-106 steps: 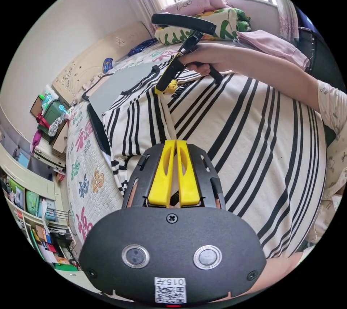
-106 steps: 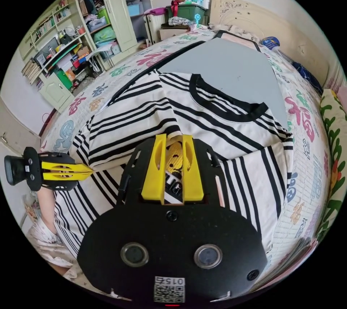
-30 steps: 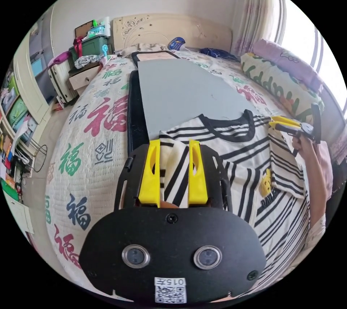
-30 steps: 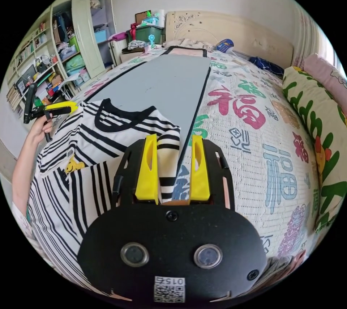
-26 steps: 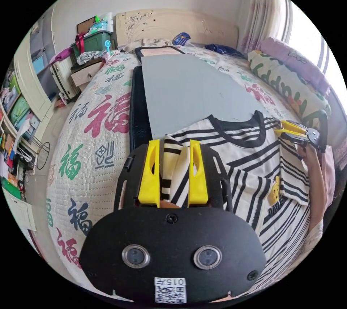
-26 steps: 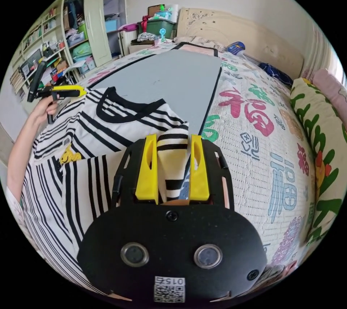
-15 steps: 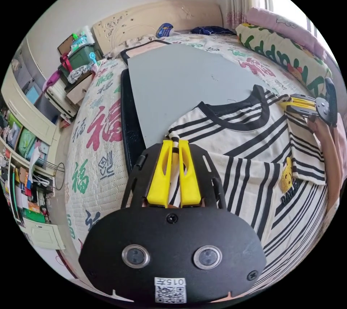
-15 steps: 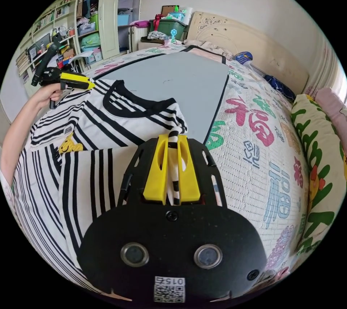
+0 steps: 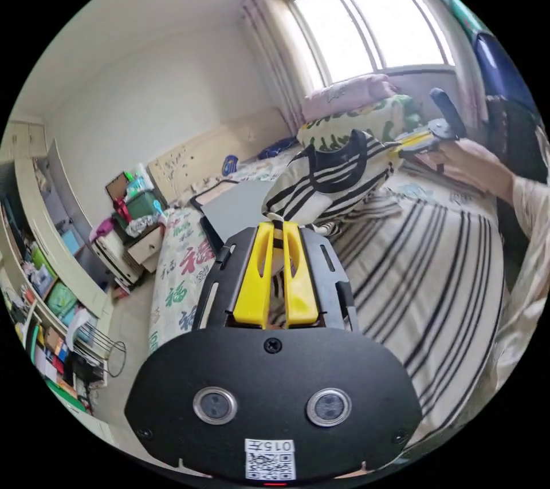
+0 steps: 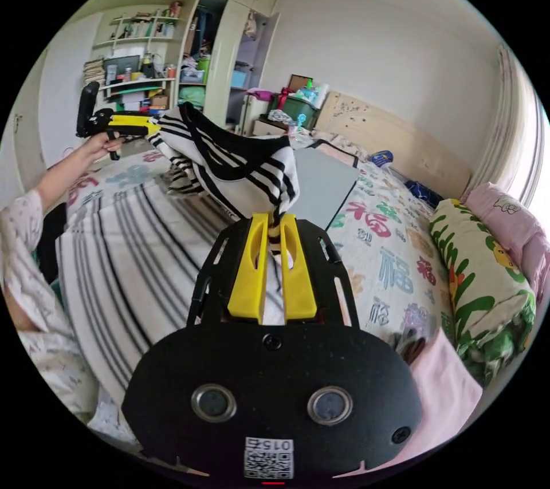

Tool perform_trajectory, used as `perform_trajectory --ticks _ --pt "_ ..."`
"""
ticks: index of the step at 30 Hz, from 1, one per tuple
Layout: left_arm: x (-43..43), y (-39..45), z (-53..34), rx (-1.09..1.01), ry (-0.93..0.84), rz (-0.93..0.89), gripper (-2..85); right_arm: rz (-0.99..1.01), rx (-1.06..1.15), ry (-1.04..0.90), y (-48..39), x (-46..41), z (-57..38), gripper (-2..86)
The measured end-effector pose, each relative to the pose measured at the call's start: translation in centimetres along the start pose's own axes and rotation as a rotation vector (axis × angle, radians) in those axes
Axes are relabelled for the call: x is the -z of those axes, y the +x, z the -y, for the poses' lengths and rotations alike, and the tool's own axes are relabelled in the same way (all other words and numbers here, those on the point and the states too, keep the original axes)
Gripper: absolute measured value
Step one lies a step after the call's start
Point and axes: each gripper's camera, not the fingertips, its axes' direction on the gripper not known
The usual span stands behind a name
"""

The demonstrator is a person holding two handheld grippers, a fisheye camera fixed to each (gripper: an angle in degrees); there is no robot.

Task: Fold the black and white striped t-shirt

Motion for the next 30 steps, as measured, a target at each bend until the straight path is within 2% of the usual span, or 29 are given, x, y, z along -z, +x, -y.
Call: perform_trajectory --ticks 3,4,6,9,14,17,20,22,24,26,28,30 --pt "6.4 9.6 -9.7 -0.104 -0.077 -0.092 1.1 0.148 0.036 -0.094 -5.1 4.6 -8.5 1.3" --pt "8.2 12.6 -12.7 -0.124 -0.095 -0.079 1.1 0.21 0.03 -0.121 -6.6 5.8 -11.2 0.5" --pt "10.2 15.4 -15.2 -0.127 -0.113 -0.027 1.1 0.205 0.028 -0.123 -8.2 7.5 -14.0 -0.2" --pt "12.6 16.4 -16.4 -0.092 -0.103 0.004 1.1 0.127 0.056 -0.11 -9.1 10.1 -15.4 -0.7" --pt "16.5 16.2 -16.2 -0.052 -0.056 0.008 1.1 0.142 0.026 -0.042 -6.8 15.3 -15.7 -0.4" --pt "16.8 15.8 -16.3 -0.025 -0.115 -0.081 1.2 0.169 0.029 -0.057 -5.6 17.1 -16.6 0.9" --pt "18.7 13.0 -16.7 0.072 -0.044 -0.289 1.0 0.246 -0.019 -0.108 -2.8 18.4 -17.3 6.0" --pt "21.3 8.3 -16.2 0.221 0.096 -0.36 0.8 0.435 -0.046 -0.044 1.0 21.2 -17.6 7.3" --pt "22.4 4.3 -14.7 0.373 0.149 -0.279 0.5 0.553 -0.083 0.018 4.3 22.7 -17.2 7.2" --pt "21.7 0.3 -12.4 0.538 0.115 -0.14 0.4 0.573 -0.163 0.055 7.8 22.9 -16.2 8.7" --pt "18.2 -3.9 -7.5 0.607 -0.029 -0.066 0.8 0.504 -0.279 0.05 12.4 21.3 -14.1 10.2" --pt "14.5 -6.9 -3.7 0.643 -0.122 -0.086 3.6 0.466 -0.367 0.052 16.1 19.3 -12.2 10.8"
